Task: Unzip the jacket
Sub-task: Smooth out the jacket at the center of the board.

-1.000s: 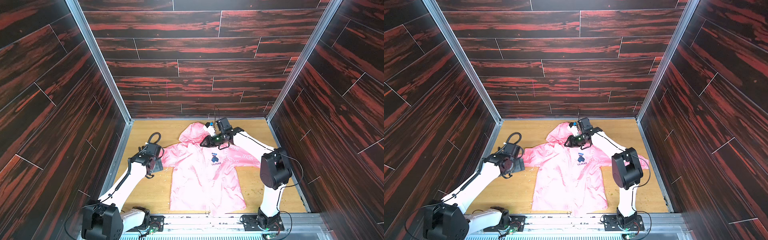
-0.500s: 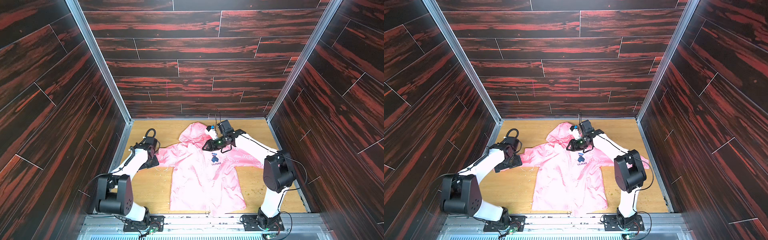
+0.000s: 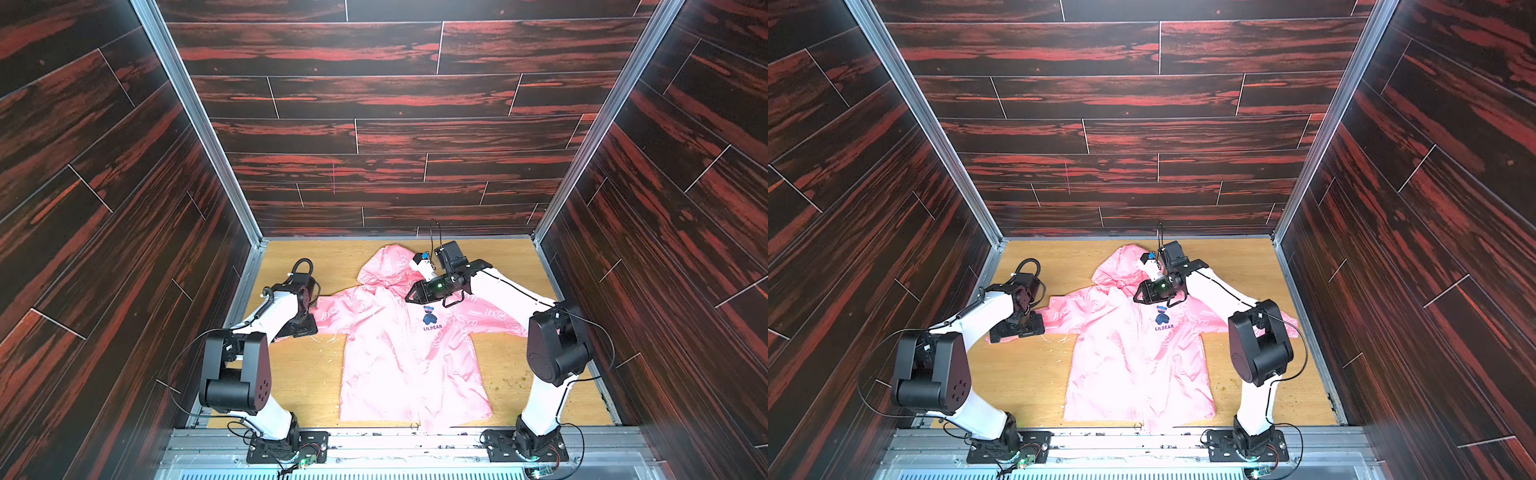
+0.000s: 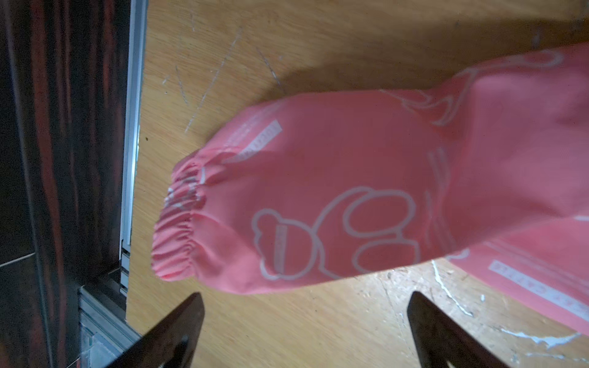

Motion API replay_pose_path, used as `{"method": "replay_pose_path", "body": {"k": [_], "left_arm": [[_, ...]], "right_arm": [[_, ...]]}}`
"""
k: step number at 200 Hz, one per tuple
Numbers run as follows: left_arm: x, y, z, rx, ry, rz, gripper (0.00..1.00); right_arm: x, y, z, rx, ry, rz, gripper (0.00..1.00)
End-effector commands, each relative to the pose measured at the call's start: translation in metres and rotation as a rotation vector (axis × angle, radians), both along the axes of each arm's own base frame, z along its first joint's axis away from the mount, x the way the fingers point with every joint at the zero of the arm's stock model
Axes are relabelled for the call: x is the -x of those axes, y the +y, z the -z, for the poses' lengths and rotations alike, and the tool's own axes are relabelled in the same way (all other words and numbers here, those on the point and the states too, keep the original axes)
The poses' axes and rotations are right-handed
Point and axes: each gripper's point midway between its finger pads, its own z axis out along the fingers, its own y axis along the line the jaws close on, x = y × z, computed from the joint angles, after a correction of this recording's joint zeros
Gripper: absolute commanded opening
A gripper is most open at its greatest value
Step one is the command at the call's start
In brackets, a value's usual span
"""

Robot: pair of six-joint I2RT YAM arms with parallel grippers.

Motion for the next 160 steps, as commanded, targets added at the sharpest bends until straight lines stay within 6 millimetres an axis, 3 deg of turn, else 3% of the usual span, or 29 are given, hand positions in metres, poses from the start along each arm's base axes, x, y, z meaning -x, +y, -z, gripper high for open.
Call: {"method": "replay_pose_path", "body": {"k": [1,33,66,86,119,136,147,160], "left_arm": [[-0.009,0.013,-0.008,-0.028,-0.019,-0.018,0.95],[-0.012,0.015,0.001,0.009,0.003,-0.012,0.82],[-0.010,0.014,0.006,0.013,0.020,0.004,0.81],[-0.009,0.015,0.006,0.011,0.022,0.017,0.74],[-0.011,0.016,0.002,0.024,0.016,0.023,0.37],[-0.011,0.017,-0.005,0.029,0.000,0.021,0.23],[-0.010,0.018,-0.011,0.030,-0.002,0.016,0.01],[-0.008,0.017,-0.019,0.038,-0.010,0.012,0.00]], "right_arm": [[0.007,-0.005,-0.014,0.000,-0.025,-0.009,0.42],[0.008,-0.007,-0.014,0.009,-0.026,-0.008,0.42],[0.008,-0.008,-0.013,0.014,-0.025,-0.010,0.42],[0.008,-0.008,-0.013,0.014,-0.026,-0.010,0.42],[0.009,-0.009,-0.013,0.019,-0.023,-0.008,0.42],[0.010,-0.010,-0.012,0.024,-0.023,-0.009,0.42],[0.010,-0.011,-0.011,0.028,-0.022,-0.006,0.42],[0.011,-0.012,-0.011,0.034,-0.022,-0.006,0.42]]}}
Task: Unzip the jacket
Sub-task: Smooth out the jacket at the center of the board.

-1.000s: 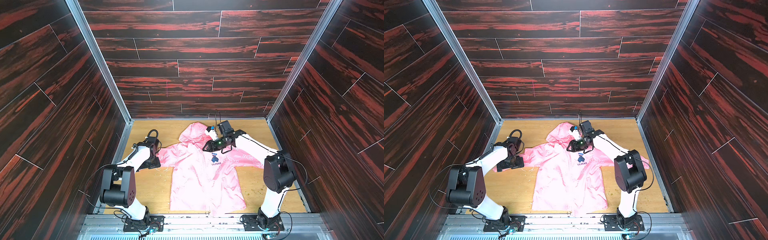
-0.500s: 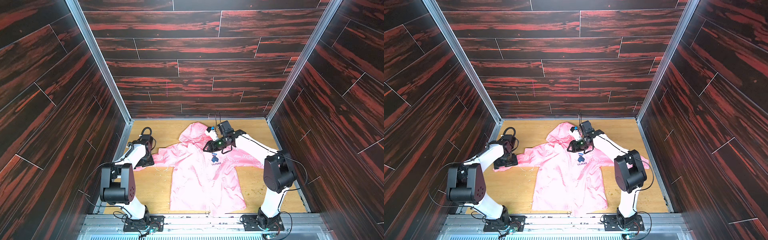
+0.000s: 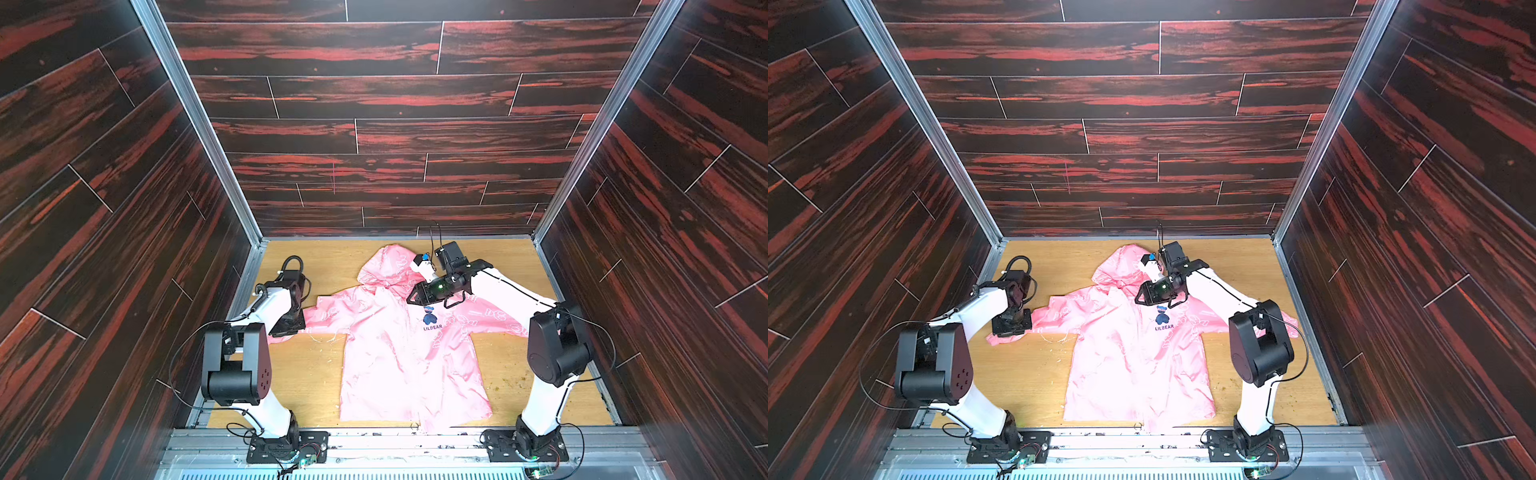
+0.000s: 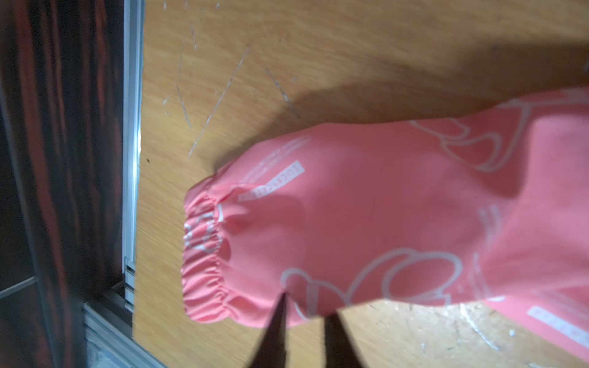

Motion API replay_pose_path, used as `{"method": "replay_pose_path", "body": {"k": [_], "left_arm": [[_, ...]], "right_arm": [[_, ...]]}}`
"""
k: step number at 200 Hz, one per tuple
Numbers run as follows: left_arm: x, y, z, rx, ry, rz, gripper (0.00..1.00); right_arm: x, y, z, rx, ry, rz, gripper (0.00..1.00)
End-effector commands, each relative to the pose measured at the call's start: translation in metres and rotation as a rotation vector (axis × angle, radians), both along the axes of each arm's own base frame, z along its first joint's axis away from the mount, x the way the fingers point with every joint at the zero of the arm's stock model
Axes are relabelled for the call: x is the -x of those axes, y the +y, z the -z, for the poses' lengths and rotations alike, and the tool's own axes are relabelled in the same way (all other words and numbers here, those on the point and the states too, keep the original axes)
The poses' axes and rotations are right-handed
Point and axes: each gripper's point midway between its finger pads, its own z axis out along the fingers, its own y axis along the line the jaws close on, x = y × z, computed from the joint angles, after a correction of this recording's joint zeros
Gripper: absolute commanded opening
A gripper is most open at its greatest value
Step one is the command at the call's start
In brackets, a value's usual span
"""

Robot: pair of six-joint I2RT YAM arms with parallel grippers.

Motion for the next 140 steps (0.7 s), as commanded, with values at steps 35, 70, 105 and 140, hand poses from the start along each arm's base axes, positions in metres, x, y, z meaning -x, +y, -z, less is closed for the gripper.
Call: {"method": "replay_pose_path", "body": {"k": [35,70,105,140], "left_arm": [[0.010,-0.008,-0.046,0.065,-0.074,-0.018,0.00],[0.020,-0.013,-0.047,0.086,-0.050,0.045,0.37],[0.028,-0.014,-0.031,0.087,0.077,0.194,0.55],[0.030,-0.019,-0.011,0.118,0.164,0.291,0.58]], "right_arm": [[0.008,-0.007,-0.013,0.005,-0.022,-0.004,0.42],[0.010,-0.005,-0.013,-0.009,-0.012,-0.007,0.43],[0.014,-0.005,-0.011,-0.018,0.001,-0.009,0.44],[0.015,-0.005,-0.006,-0.013,0.010,-0.012,0.45]]}}
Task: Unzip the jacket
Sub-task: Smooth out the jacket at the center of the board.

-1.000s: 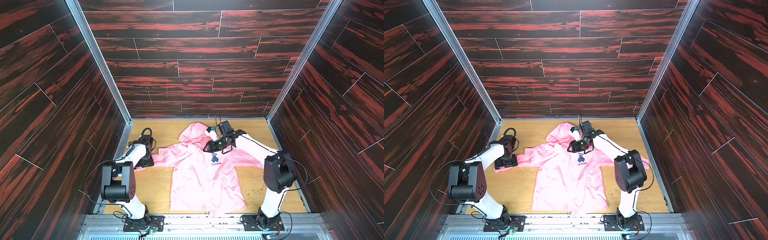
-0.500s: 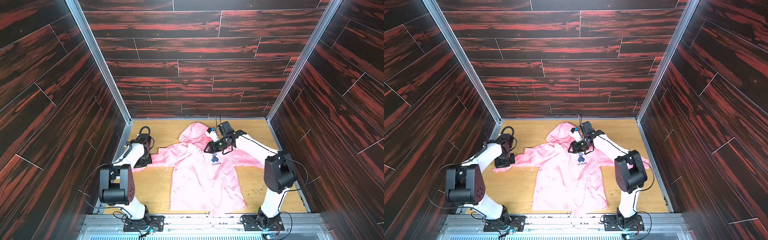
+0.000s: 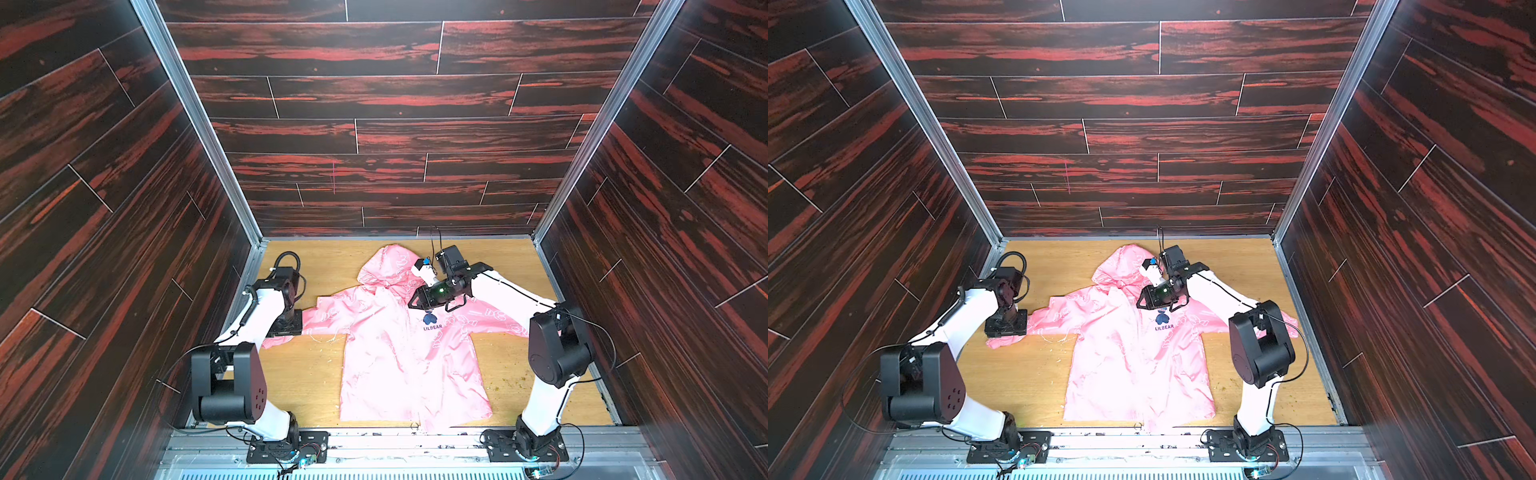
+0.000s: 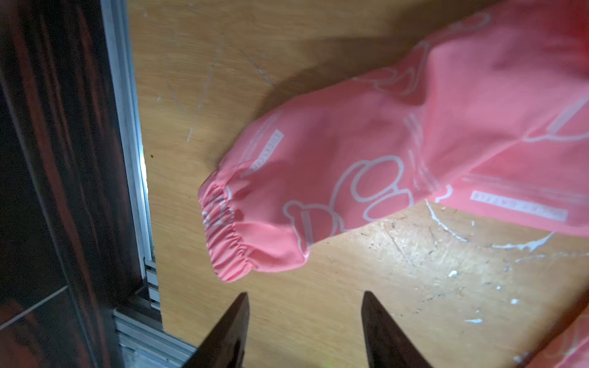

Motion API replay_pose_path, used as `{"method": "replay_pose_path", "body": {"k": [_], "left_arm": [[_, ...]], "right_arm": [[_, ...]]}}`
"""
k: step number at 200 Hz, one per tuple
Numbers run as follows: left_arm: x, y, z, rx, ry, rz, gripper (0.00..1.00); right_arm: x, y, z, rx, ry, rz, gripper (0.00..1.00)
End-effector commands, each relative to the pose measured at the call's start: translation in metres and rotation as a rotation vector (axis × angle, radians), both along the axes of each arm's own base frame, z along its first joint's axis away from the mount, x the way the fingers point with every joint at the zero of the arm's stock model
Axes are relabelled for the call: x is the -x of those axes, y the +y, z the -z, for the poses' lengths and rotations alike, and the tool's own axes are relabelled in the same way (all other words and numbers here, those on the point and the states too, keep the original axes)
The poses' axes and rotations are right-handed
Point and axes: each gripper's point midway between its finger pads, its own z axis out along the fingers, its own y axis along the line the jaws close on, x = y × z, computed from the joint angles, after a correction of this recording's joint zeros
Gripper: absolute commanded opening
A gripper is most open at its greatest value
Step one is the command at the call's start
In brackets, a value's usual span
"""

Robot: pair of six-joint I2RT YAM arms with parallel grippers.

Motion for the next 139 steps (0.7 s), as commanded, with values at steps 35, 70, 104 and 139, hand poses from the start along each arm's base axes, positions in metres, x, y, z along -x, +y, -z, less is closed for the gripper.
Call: {"method": "replay_pose_path", "body": {"k": [35,70,104,139], "left_arm": [[0.012,0.016,0.032,-0.090,0.189,0.103,0.56],[0.008,0.033,0.037,-0.195,0.176,0.087,0.55],[0.001,0.038,0.030,-0.222,0.134,0.070,0.41],[-0.003,0.024,0.025,-0.134,0.113,0.050,0.00]], "right_arm": [[0.006,0.001,-0.017,-0.032,-0.019,-0.019,0.45],[0.007,-0.001,-0.013,-0.017,-0.015,-0.025,0.46],[0.009,-0.005,-0.012,0.000,-0.019,-0.023,0.46],[0.011,-0.009,-0.016,0.010,-0.035,-0.013,0.46]]}}
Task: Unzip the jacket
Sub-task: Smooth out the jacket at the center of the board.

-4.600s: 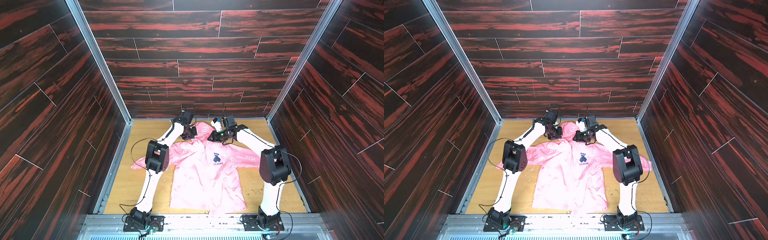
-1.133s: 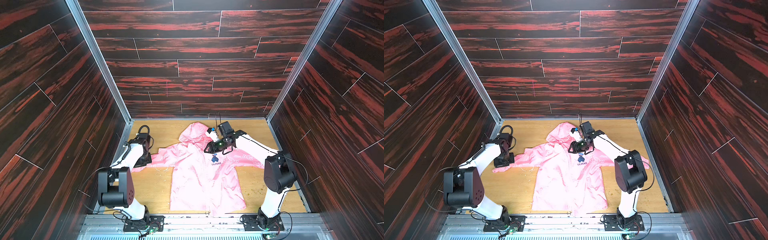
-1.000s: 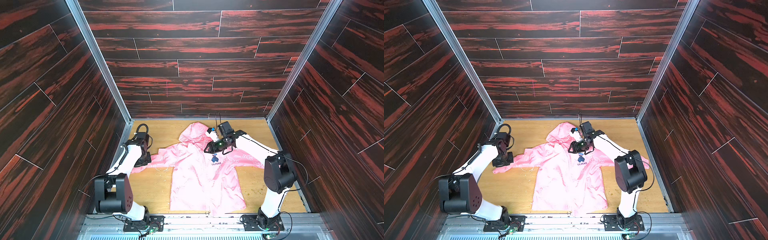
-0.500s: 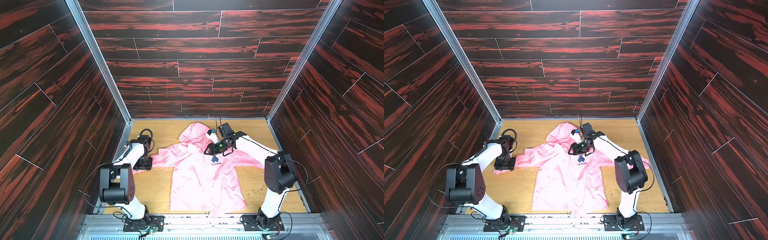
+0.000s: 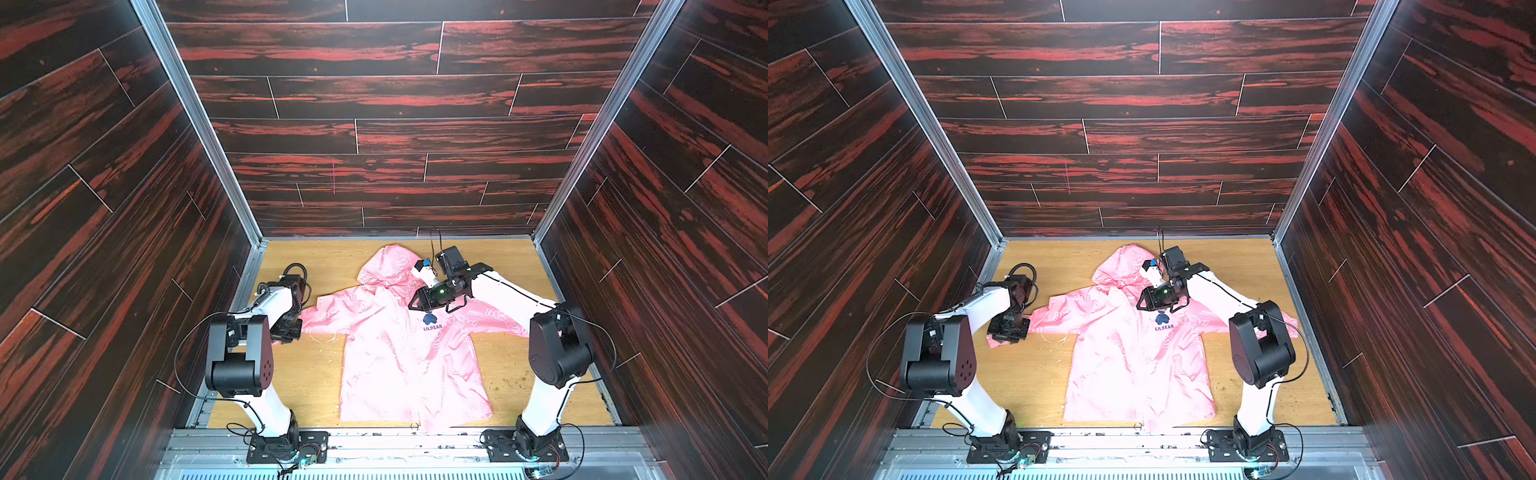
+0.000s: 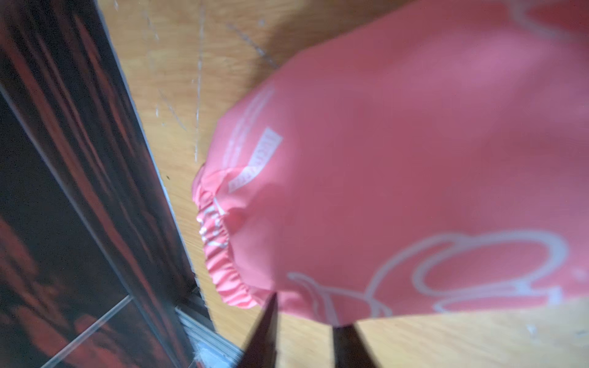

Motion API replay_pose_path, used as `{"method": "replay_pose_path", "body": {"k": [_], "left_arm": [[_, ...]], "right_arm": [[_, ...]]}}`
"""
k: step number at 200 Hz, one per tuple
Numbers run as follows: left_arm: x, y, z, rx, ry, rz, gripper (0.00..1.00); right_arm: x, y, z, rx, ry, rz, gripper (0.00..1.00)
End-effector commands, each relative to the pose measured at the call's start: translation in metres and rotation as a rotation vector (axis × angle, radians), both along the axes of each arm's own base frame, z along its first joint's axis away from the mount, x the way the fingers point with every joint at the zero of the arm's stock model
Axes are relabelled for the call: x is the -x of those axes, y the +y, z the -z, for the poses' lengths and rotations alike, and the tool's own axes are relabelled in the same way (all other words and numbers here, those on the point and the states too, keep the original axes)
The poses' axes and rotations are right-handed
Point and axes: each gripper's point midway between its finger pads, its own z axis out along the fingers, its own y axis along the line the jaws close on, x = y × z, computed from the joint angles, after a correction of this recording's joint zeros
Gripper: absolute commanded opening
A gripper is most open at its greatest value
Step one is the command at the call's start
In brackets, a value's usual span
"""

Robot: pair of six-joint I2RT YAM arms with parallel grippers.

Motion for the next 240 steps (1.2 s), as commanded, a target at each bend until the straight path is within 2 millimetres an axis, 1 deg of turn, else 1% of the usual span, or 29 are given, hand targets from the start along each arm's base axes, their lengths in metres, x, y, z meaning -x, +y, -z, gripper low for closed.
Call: {"method": "replay_pose_path", "body": {"k": [1,11,34,59,116,131,152,153,158,167,173,180,184,187,191,194,196,204,211,229,240], "left_arm": [[-0.004,-0.005,-0.013,0.041,-0.036,-0.027,0.00],[-0.002,-0.009,-0.016,0.064,-0.039,-0.036,0.00],[0.002,-0.030,-0.027,0.188,-0.067,-0.058,0.00],[0.012,-0.057,-0.044,0.338,-0.118,-0.126,0.00],[0.030,-0.096,-0.081,0.566,-0.206,-0.251,0.00],[0.032,-0.101,-0.091,0.599,-0.232,-0.256,0.00],[0.030,-0.098,-0.097,0.586,-0.268,-0.242,0.00],[0.030,-0.098,-0.098,0.585,-0.269,-0.239,0.00],[0.031,-0.095,-0.097,0.568,-0.261,-0.223,0.11],[0.035,-0.088,-0.094,0.524,-0.241,-0.198,0.26],[0.036,-0.083,-0.091,0.490,-0.225,-0.182,0.34],[0.034,-0.074,-0.089,0.437,-0.224,-0.173,0.42],[0.033,-0.070,-0.089,0.417,-0.214,-0.150,0.45],[0.033,-0.068,-0.089,0.405,-0.204,-0.143,0.51],[0.033,-0.068,-0.089,0.402,-0.189,-0.127,0.54],[0.031,-0.067,-0.088,0.396,-0.185,-0.117,0.61],[0.029,-0.066,-0.087,0.388,-0.185,-0.113,0.64],[0.022,-0.059,-0.084,0.349,-0.182,-0.099,0.68],[0.022,-0.055,-0.079,0.325,-0.141,-0.079,0.70],[0.025,-0.043,-0.065,0.256,-0.043,-0.039,0.70],[0.024,-0.034,-0.054,0.203,-0.023,0.000,0.69]], "right_arm": [[0.008,-0.007,-0.017,0.003,-0.032,-0.003,0.45],[0.009,-0.009,-0.018,0.007,-0.036,0.002,0.46],[0.011,-0.013,-0.019,0.019,-0.046,0.008,0.45],[0.015,-0.017,-0.020,0.028,-0.053,0.010,0.45],[0.022,-0.019,-0.028,0.010,-0.056,0.014,0.45],[0.024,-0.020,-0.030,0.009,-0.059,0.011,0.45],[0.027,-0.021,-0.031,0.010,-0.058,0.010,0.45],[0.027,-0.021,-0.031,0.009,-0.058,0.009,0.45],[0.028,-0.021,-0.031,0.009,-0.056,0.008,0.45],[0.029,-0.022,-0.031,0.009,-0.056,0.009,0.46],[0.029,-0.022,-0.032,0.008,-0.058,0.010,0.46],[0.029,-0.022,-0.031,0.007,-0.060,0.009,0.47],[0.029,-0.022,-0.031,0.006,-0.061,0.008,0.47],[0.029,-0.022,-0.031,0.005,-0.060,0.010,0.47],[0.029,-0.022,-0.030,0.005,-0.060,0.009,0.48],[0.029,-0.021,-0.031,0.003,-0.060,0.011,0.48],[0.029,-0.021,-0.030,0.003,-0.058,0.010,0.48],[0.030,-0.021,-0.029,0.001,-0.053,0.010,0.50],[0.029,-0.021,-0.028,0.002,-0.048,0.013,0.50],[0.029,-0.020,-0.026,0.002,-0.046,0.015,0.51],[0.028,-0.020,-0.026,0.002,-0.048,0.015,0.52]]}}
